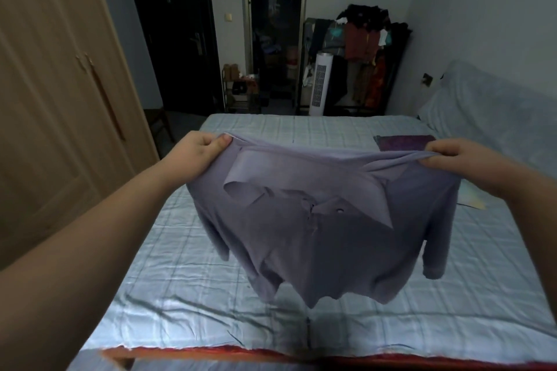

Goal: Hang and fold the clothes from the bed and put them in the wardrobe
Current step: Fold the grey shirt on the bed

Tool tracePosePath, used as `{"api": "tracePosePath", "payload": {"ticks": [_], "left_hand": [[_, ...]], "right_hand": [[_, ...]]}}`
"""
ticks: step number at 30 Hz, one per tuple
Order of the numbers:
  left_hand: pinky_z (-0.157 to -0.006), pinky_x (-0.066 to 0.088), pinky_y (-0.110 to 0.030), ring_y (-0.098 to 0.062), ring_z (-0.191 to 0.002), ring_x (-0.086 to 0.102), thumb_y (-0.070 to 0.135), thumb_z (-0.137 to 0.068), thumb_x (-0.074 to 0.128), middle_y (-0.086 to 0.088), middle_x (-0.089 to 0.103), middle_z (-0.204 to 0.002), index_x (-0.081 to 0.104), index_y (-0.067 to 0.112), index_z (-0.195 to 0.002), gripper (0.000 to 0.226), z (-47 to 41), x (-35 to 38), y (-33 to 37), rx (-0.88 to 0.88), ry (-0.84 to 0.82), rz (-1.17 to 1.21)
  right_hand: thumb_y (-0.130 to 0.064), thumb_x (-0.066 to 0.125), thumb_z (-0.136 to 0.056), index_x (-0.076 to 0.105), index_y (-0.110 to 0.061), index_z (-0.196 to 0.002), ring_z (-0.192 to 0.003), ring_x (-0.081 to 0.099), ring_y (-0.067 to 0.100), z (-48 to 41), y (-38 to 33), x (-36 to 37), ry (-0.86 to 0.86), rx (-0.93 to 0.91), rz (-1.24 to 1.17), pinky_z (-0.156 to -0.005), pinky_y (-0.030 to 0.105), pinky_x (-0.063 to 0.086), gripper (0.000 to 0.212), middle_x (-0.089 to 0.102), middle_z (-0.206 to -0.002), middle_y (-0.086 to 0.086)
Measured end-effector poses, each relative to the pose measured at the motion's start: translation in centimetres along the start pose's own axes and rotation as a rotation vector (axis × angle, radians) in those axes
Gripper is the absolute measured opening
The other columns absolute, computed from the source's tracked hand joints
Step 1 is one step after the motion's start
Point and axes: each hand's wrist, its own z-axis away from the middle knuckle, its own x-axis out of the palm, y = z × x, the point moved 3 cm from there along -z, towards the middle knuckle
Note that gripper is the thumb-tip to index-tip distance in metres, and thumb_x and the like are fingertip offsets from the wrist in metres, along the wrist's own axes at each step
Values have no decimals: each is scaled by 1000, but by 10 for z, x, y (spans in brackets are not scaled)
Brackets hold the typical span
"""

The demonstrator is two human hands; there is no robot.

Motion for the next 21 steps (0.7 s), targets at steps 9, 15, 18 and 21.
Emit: {"api": "tracePosePath", "payload": {"ticks": [9, 15, 18, 21], "left_hand": [[-73, 46, -30, -8, -75, 60, 31, -82, 70, -1, 67, -84, 67, 13, -90, 20, -11, -2, 7, 108, -395, -114], [-73, 42, -35, -14, -75, 55, 43, -96, 59, -7, 63, -80, 67, 12, -87, 34, -16, 6, 4, 123, -256, 9], [-75, 40, -38, -21, -78, 53, 42, -95, 55, -28, 59, -87, 65, 5, -88, 39, -12, 22, 1, 151, -289, 98], [-74, 39, -39, -23, -77, 52, 37, -100, 55, -33, 57, -87, 59, -5, -89, 44, -25, 45, -4, 127, -257, 158]], "right_hand": [[-85, 74, -37, 51, 12, -88, -74, 47, 26, 9, 35, -17, 233, 42, -159, -68, 38, 35, 112, 52, -80, 15], [-40, 78, -67, 51, 15, -94, -77, 53, 25, 23, 56, -39, 118, -2, -287, -63, 26, 44, 67, 58, -82, 16], [-32, 82, -68, 57, 4, -87, -70, 56, 26, 27, 79, -52, 92, 20, -341, -58, 23, 48, 48, 58, -77, 17], [-47, 85, -59, 67, -12, -79, -66, 61, 17, 17, 100, -56, 167, 52, -303, -57, 19, 49, 44, 63, -72, 15]]}}
